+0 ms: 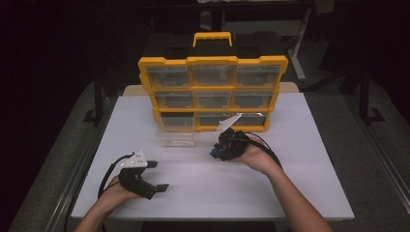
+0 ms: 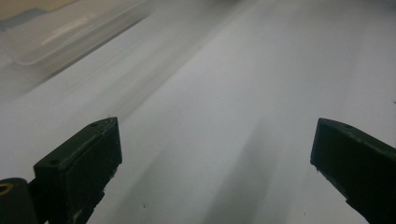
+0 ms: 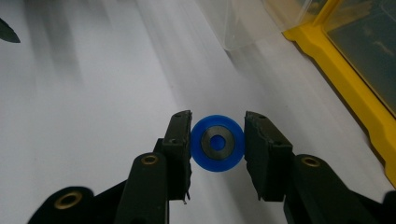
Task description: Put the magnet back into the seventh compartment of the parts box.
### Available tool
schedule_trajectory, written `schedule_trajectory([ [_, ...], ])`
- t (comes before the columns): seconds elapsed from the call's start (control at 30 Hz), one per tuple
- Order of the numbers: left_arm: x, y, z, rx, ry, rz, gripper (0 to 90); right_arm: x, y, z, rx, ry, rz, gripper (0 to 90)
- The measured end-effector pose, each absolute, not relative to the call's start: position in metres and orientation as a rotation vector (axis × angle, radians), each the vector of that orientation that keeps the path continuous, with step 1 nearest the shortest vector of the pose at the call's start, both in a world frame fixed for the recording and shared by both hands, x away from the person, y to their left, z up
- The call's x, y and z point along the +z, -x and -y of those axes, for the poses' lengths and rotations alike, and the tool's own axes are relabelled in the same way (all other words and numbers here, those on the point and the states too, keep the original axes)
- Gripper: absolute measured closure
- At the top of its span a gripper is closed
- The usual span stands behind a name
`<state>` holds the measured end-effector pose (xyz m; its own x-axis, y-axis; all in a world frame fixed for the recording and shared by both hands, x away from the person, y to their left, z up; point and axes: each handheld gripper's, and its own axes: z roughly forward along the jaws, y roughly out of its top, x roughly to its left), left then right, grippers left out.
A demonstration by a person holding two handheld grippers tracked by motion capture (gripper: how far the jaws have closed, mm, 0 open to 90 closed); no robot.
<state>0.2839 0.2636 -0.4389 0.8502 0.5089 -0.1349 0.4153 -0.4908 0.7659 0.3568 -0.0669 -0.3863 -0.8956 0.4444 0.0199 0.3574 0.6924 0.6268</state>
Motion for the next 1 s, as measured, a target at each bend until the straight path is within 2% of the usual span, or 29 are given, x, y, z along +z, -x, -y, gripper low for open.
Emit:
schedule_trajectory([
  [1.0,-0.439,-0.283,-0.263,0.154,-2.142,-0.659,1.7,-0.353,-0.381,0.05,1.05,-0.68,-2.748,61.4],
])
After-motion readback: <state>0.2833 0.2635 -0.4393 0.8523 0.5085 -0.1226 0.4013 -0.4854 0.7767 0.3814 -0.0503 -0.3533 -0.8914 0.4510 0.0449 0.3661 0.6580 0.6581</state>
